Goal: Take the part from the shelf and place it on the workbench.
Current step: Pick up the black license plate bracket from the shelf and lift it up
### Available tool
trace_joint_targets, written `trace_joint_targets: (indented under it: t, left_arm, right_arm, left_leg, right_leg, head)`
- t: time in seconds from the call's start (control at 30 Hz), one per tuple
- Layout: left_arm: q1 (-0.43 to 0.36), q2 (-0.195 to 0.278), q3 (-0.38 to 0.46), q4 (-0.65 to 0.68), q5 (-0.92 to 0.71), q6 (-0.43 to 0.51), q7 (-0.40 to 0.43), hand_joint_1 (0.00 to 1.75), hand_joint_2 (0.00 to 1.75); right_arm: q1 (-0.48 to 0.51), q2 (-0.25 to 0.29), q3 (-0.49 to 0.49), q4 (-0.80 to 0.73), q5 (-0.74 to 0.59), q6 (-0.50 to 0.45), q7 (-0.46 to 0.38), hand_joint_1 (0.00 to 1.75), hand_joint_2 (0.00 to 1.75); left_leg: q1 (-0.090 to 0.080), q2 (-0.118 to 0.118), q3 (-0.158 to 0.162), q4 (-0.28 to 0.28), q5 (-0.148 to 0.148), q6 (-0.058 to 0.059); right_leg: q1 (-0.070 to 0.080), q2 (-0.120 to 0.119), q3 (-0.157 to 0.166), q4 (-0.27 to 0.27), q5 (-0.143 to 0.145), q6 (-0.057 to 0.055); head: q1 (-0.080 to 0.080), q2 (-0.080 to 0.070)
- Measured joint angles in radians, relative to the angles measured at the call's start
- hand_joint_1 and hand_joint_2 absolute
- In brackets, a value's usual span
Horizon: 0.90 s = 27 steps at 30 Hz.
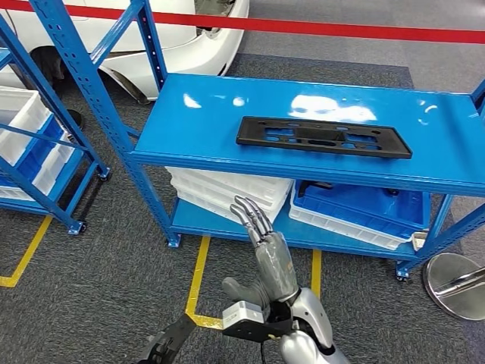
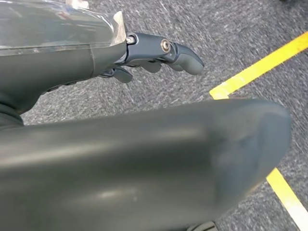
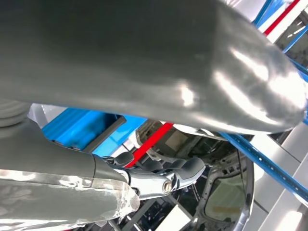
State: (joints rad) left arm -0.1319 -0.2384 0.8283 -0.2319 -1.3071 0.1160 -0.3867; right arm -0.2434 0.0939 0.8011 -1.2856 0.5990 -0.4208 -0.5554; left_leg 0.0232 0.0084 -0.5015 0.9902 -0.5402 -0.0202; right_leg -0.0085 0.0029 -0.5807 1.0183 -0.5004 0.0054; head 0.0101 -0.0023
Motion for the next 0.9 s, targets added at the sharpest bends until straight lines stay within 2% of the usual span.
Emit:
trace_joint_targets:
  t: [0.07,0.2,0.57,0.67,0.77,0.83,0.9]
  left_arm:
    - [0.000,0.000,0.000,0.000,0.001,-0.008,-0.002,0.00,0.00]
    - [0.001,0.002,-0.001,0.000,0.005,-0.015,-0.005,0.00,0.00]
    - [0.003,0.006,-0.002,0.000,0.007,-0.020,-0.013,0.00,0.00]
    - [0.004,0.007,-0.002,0.000,0.007,-0.019,-0.012,0.00,0.00]
    - [0.003,0.007,-0.004,0.000,0.007,-0.019,-0.010,0.00,0.00]
    - [0.003,0.006,-0.005,0.000,0.007,-0.020,-0.008,0.00,0.00]
    - [0.004,0.006,-0.006,0.000,0.007,-0.021,-0.006,0.00,0.00]
  right_arm:
    - [0.002,-0.002,0.000,0.000,-0.001,-0.008,0.001,0.00,0.00]
    - [0.006,-0.007,0.000,0.000,-0.004,-0.028,0.002,0.00,1.75]
    - [0.040,-0.019,-0.016,-0.021,-0.009,-0.052,0.014,0.00,1.75]
    - [0.048,-0.022,-0.023,-0.030,-0.009,-0.052,0.014,0.00,1.75]
    - [0.055,-0.023,-0.032,-0.040,-0.009,-0.053,0.015,0.00,1.75]
    - [0.056,-0.024,-0.038,-0.047,-0.010,-0.053,0.015,0.00,1.75]
    - [0.061,-0.026,-0.043,-0.049,-0.010,-0.053,0.015,0.00,1.75]
  left_leg:
    - [0.000,0.000,0.000,0.000,0.000,0.000]
    - [0.000,0.000,0.000,0.000,0.000,0.000]
    - [-0.005,0.000,-0.002,0.006,-0.004,0.005]
    - [-0.007,0.000,-0.005,0.009,-0.005,0.011]
    - [-0.002,0.001,0.001,-0.003,-0.002,0.024]
    - [0.009,0.002,0.013,-0.011,0.002,0.030]
    - [0.014,0.003,0.019,-0.013,-0.001,0.029]
  right_leg:
    - [0.000,0.000,0.000,0.000,0.000,0.000]
    - [-0.001,0.000,0.000,0.000,0.000,0.000]
    - [-0.008,-0.001,0.000,0.000,0.002,0.004]
    - [-0.010,-0.001,0.001,-0.001,0.005,0.011]
    - [-0.008,0.001,-0.001,0.012,0.016,0.024]
    - [-0.007,0.001,-0.024,0.061,-0.008,0.031]
    - [-0.011,0.001,-0.088,0.176,-0.058,0.042]
  head:
    - [0.000,0.000]
    - [0.000,0.000]
    - [0.000,0.000]
    - [0.000,0.000]
    - [0.000,0.000]
    - [0.003,0.000]
    - [0.006,0.000]
